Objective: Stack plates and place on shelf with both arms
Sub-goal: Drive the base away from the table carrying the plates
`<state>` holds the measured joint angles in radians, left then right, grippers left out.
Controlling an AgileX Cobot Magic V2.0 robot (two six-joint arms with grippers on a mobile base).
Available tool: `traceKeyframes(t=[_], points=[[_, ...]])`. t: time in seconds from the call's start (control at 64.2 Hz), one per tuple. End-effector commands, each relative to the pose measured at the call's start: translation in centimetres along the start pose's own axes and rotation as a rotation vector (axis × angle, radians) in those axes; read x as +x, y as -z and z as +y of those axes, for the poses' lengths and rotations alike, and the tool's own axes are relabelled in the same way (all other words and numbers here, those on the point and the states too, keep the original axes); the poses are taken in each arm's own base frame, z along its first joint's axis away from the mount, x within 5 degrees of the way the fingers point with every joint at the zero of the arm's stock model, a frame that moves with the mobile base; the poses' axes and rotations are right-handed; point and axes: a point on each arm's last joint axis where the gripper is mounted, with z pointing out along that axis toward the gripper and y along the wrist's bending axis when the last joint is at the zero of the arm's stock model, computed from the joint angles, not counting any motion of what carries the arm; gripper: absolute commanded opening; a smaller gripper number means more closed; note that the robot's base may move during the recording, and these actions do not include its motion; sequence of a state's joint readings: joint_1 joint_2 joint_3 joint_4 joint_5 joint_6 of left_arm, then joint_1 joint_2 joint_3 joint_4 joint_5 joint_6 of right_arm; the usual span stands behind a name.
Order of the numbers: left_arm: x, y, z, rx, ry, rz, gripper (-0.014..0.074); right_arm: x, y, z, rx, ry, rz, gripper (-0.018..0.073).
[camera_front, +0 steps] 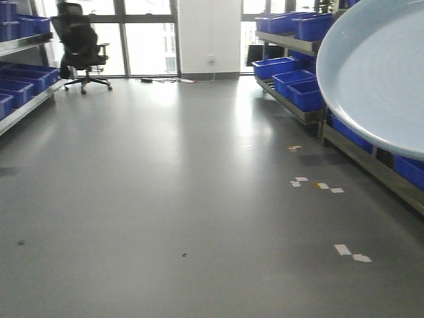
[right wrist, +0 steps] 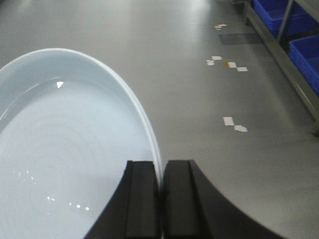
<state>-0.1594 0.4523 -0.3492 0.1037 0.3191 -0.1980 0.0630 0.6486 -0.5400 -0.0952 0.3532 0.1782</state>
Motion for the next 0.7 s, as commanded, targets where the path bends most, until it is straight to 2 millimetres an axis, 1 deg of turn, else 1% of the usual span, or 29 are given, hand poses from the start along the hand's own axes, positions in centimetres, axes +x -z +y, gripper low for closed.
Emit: traceKeyframes(t=[0.0,0.685], points=[[-1.64,0.32,-0.27,0.023,0.008,-0.105,0.0084,-1.88,0.52,0.16,-0.015,0.003,-0.137,0.0015],[-1.64,0.32,-0.27,0.023,0.008,-0.105,0.0084,-1.88,0.52,0.16,-0.015,0.003,-0.137,0.0015]])
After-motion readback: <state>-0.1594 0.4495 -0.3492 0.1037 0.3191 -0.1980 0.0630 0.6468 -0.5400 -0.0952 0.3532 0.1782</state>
